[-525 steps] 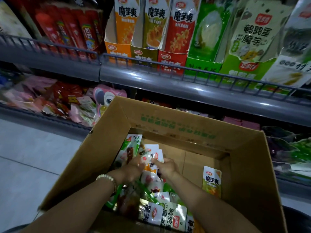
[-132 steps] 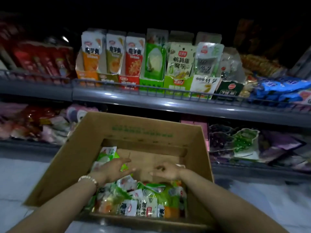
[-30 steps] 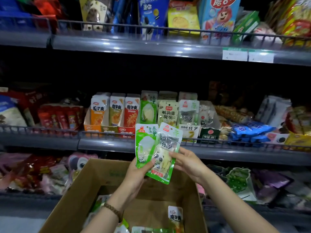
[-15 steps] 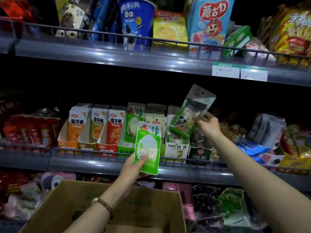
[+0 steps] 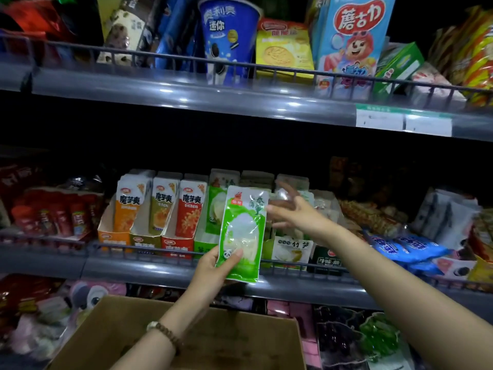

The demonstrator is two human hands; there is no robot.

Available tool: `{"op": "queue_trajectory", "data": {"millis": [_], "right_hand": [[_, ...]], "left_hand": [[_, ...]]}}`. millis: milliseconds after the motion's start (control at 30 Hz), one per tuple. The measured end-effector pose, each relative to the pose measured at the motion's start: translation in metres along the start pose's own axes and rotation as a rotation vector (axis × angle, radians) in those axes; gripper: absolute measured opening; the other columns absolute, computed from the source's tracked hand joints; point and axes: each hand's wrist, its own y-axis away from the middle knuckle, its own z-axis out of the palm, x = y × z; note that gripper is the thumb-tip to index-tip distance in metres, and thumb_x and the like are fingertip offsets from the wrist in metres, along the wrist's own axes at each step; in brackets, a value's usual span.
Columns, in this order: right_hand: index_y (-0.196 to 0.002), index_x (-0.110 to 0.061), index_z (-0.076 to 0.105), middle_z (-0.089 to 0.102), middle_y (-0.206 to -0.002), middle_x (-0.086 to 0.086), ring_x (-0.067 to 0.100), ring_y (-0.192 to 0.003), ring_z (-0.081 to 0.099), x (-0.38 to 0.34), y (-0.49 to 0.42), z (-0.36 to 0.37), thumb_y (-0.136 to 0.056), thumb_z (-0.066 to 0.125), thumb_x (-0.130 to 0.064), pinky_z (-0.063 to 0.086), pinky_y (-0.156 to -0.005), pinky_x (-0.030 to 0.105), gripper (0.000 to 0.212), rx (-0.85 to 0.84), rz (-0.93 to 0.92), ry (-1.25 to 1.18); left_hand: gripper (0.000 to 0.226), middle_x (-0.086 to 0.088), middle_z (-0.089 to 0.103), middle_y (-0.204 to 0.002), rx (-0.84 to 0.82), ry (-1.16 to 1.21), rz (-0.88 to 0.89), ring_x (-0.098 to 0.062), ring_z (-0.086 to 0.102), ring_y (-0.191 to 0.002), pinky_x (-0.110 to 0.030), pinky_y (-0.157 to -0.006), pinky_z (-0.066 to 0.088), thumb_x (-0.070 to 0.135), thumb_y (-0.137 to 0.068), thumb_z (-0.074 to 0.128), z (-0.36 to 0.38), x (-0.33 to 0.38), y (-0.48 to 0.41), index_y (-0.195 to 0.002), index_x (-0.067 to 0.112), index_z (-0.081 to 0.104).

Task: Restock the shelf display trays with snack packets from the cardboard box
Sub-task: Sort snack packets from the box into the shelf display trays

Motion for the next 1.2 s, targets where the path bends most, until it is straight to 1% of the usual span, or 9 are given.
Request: {"op": "queue_trajectory", "data": {"millis": [133, 267, 400, 500, 633, 767, 900, 1000, 1200], "right_hand": [[-0.141, -0.030, 0.033, 0.064, -0.102, 0.015, 0.017, -0.087, 0.069, -0.012, -0.013, 0.025, -0.083, 0.067, -0.001, 0.058, -0.076, 0.029, 0.073, -0.218, 0.023, 0.036], [-0.133, -0.024, 0.038, 0.069, -0.099, 0.015, 0.019, -0.081, 0.069, -0.029, -0.031, 0.043, -0.082, 0.064, 0.008, 0.059, -0.068, 0.029, 0.066, -0.151, -0.087, 0.100], [-0.139, -0.012, 0.034, 0.065, -0.094, 0.020, 0.015, -0.068, 0.064, -0.048, -0.067, 0.050, -0.080, 0.063, 0.013, 0.056, -0.056, 0.025, 0.071, 0.027, -0.129, 0.070], [-0.141, -0.014, 0.033, 0.064, -0.094, 0.029, 0.025, -0.072, 0.061, -0.052, -0.097, 0.052, -0.080, 0.066, 0.008, 0.054, -0.055, 0.027, 0.073, 0.092, -0.125, 0.225], [-0.139, -0.020, 0.037, 0.065, -0.099, 0.011, 0.023, -0.082, 0.060, -0.045, -0.125, 0.058, -0.084, 0.064, -0.007, 0.044, -0.063, 0.028, 0.063, 0.200, -0.156, 0.590], [-0.131, -0.016, 0.042, 0.061, -0.106, 0.008, 0.022, -0.096, 0.059, -0.027, -0.143, 0.065, -0.082, 0.066, -0.005, 0.042, -0.070, 0.027, 0.055, 0.164, -0.198, 0.518], [-0.123, -0.021, 0.044, 0.059, -0.111, 0.011, 0.033, -0.101, 0.061, -0.009, -0.152, 0.058, -0.077, 0.068, 0.003, 0.054, -0.076, 0.041, 0.057, 0.140, -0.186, 0.524], [-0.130, -0.022, 0.044, 0.058, -0.113, 0.006, 0.026, -0.095, 0.060, -0.003, -0.156, 0.056, -0.078, 0.069, -0.001, 0.055, -0.068, 0.036, 0.061, 0.141, -0.152, 0.572], [-0.114, -0.023, 0.058, 0.063, -0.107, 0.004, 0.025, -0.086, 0.063, 0.000, -0.156, 0.060, -0.090, 0.057, -0.017, 0.050, -0.062, 0.026, 0.025, 0.202, -0.084, 0.706]], "left_hand": [[0.015, -0.001, 0.074, -0.101, 0.006, -0.011, 0.019, -0.015, 0.069, -0.094, -0.030, -0.084, 0.054, 0.019, -0.087, 0.064, -0.019, 0.004, -0.004, -0.101, 0.018, 0.068], [0.016, 0.004, 0.074, -0.095, 0.019, -0.046, 0.104, -0.010, 0.070, -0.088, -0.020, -0.070, 0.055, 0.018, -0.087, 0.062, -0.045, 0.022, -0.014, -0.103, 0.020, 0.065], [0.025, 0.005, 0.068, -0.104, 0.114, -0.058, 0.175, -0.009, 0.065, -0.097, -0.025, -0.079, 0.054, 0.021, -0.086, 0.063, -0.079, 0.030, -0.033, -0.109, 0.029, 0.058], [0.030, 0.007, 0.061, -0.117, 0.108, -0.226, 0.218, -0.007, 0.059, -0.107, -0.023, -0.088, 0.049, 0.026, -0.087, 0.063, -0.096, 0.025, -0.050, -0.115, 0.029, 0.054], [0.057, 0.007, 0.055, -0.127, 0.015, -0.397, 0.170, -0.010, 0.052, -0.119, -0.031, -0.103, 0.043, 0.044, -0.079, 0.067, -0.101, 0.018, -0.072, -0.129, 0.024, 0.047], [0.088, 0.006, 0.047, -0.140, -0.026, -0.539, 0.161, -0.011, 0.045, -0.129, -0.039, -0.108, 0.040, 0.063, -0.068, 0.069, -0.101, 0.008, -0.088, -0.140, 0.023, 0.037], [0.084, 0.020, 0.047, -0.132, -0.013, -0.642, 0.169, -0.007, 0.053, -0.118, -0.036, -0.097, 0.050, 0.059, -0.067, 0.071, -0.102, 0.001, -0.097, -0.139, 0.031, 0.038], [0.084, 0.013, 0.053, -0.134, -0.009, -0.694, 0.195, -0.007, 0.060, -0.107, -0.035, -0.089, 0.054, 0.057, -0.064, 0.075, -0.105, -0.004, -0.100, -0.138, 0.037, 0.040], [0.080, 0.012, 0.051, -0.136, 0.017, -0.747, 0.227, -0.015, 0.064, -0.099, -0.035, -0.084, 0.057, 0.032, -0.071, 0.080, -0.101, -0.004, -0.098, -0.137, 0.041, 0.037]]}}
